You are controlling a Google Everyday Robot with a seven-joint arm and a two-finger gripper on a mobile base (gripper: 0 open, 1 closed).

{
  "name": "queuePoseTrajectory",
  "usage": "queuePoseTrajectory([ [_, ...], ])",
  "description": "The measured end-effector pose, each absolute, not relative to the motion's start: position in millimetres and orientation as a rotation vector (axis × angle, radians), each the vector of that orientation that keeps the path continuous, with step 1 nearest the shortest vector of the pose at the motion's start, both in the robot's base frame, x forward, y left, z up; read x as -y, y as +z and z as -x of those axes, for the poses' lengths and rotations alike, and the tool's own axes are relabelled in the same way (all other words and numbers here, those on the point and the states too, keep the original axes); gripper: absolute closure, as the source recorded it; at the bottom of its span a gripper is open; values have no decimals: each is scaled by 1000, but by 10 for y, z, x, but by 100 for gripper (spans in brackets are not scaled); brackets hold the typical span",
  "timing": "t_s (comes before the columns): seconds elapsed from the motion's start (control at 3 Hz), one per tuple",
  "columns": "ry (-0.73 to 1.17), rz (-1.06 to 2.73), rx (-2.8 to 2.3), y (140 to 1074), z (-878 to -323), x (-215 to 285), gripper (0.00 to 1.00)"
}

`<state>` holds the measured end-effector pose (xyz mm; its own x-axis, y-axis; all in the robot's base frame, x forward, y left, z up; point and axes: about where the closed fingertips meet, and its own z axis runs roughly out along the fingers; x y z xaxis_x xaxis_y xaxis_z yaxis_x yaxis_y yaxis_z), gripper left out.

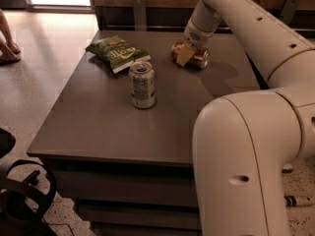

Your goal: Knock orange can over

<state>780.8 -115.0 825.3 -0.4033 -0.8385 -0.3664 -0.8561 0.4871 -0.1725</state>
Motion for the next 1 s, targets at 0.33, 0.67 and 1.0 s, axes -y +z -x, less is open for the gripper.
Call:
queuePoseTrajectory([
  [0.33, 62, 1412, -2335, 8239, -7810, 1141, 12],
  [0.67, 62, 1413, -2336, 8249, -7811, 1139, 0],
  [1.0, 62, 1413, -2336, 8248, -7811, 1138, 0],
])
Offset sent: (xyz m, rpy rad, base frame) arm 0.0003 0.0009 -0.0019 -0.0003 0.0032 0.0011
